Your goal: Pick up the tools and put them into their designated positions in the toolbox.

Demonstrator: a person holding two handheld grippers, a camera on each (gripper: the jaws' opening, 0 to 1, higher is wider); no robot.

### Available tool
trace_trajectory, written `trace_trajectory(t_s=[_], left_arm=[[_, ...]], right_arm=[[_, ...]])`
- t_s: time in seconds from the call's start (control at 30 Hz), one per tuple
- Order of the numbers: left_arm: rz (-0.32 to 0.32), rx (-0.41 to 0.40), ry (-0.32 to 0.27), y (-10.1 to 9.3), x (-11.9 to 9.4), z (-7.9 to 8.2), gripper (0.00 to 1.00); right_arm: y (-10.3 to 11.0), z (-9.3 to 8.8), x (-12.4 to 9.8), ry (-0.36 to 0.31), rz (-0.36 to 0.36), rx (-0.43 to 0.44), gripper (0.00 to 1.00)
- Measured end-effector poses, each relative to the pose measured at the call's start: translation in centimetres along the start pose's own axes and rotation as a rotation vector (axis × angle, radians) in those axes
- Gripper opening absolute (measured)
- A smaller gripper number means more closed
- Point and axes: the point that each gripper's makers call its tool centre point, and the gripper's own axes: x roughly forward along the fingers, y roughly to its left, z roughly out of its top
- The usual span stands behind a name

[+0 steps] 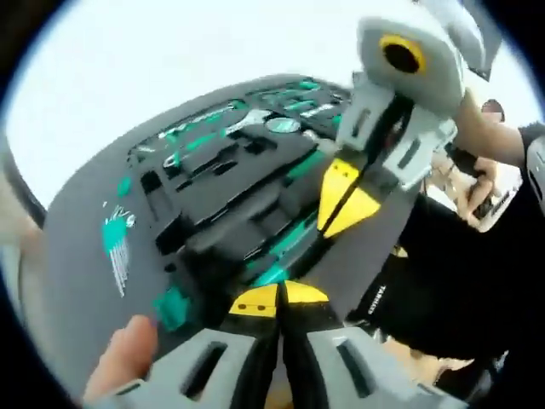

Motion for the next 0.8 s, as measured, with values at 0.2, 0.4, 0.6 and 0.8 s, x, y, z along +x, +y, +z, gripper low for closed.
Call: trace_trajectory(t_s=[0.2,0.4,0.6,0.8], left_arm=[[0.106,0.061,0.018,1.1,0.1,0.2,0.0],[0.068,-0.05,-0.029,1.0,0.5,-0.8,0.0],[0.134,-0.154,-0.319,2.3,-1.7,2.2,0.0],[0.053,-0.103,-0.214,-0.1,1.3,0.6,0.0]], right_arm=[[0.9,-0.1,0.8,-0.006,0.052,-0.001,0.0],[0.7,-0.6,0.5,-0.011,0.107,0.087,0.0],[-3.0,0.1,-2.5,-0.241,-0.038,0.065,0.0],[-1.9,-1.3,-0.6,-0.291,-0.086,0.097,0.0]])
